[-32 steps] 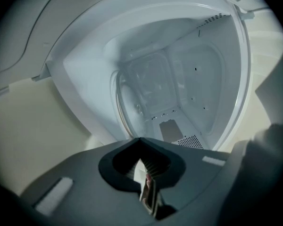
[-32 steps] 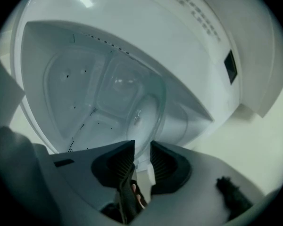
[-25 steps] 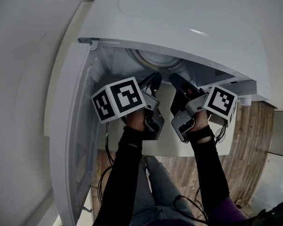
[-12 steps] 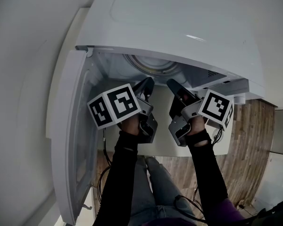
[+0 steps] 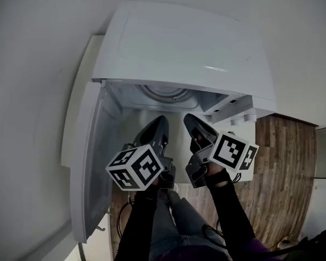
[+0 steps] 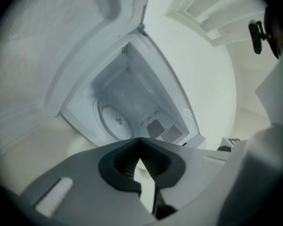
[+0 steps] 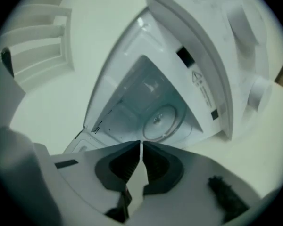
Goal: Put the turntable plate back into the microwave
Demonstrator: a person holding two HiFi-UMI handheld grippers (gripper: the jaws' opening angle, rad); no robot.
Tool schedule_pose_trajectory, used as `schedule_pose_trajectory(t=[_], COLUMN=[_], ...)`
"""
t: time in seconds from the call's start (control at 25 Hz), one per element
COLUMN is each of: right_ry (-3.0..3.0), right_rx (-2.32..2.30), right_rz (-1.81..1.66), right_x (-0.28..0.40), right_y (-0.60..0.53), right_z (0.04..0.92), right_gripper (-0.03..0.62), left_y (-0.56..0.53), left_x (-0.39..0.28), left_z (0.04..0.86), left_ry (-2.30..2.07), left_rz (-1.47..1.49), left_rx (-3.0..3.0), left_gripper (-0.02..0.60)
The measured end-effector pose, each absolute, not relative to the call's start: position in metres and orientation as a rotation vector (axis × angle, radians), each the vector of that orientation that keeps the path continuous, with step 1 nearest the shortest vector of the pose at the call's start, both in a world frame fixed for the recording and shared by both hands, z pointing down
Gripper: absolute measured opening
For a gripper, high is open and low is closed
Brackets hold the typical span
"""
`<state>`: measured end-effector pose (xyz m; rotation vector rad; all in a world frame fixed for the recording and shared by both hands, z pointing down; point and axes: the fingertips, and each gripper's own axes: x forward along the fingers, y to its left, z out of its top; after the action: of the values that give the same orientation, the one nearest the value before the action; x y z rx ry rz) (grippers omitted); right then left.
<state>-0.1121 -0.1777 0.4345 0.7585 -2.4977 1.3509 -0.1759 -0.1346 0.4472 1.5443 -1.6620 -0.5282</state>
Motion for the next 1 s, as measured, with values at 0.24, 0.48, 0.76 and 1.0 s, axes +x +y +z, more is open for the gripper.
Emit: schedule_pose_trajectory(t=[0.24,0.48,0.76,1.0], right_ry=[-2.644,-2.69,-2.768,-2.807], right_rx=[0.73,0.724,0.79,0.838], right_rz=[1.054,0.951,0.789,0.536], right_x=[-0.093,-0.065,-0.035,-0.03], right_y=[-0.157,-0.132,-0.121,-0.107], right_z=[0.378,0.343,0.317,0.301], right_gripper=[0.009,0.009,0.009,0.009], left_y=[-0.112,-0.086,-0.072,-0.064], left_x=[-0.144,-0.114,-0.106,-0.095], left_z=[0.398,0.364,0.328,0.319], left_ry=[-1.819,-1.907,-2.014,-2.059], left_rz=[-0.381,-0.248,-0.134,-0.034], left_rx=[1.671,1.711,1.789,1.833], left_gripper=[0.008,0.008,0.008,0.008])
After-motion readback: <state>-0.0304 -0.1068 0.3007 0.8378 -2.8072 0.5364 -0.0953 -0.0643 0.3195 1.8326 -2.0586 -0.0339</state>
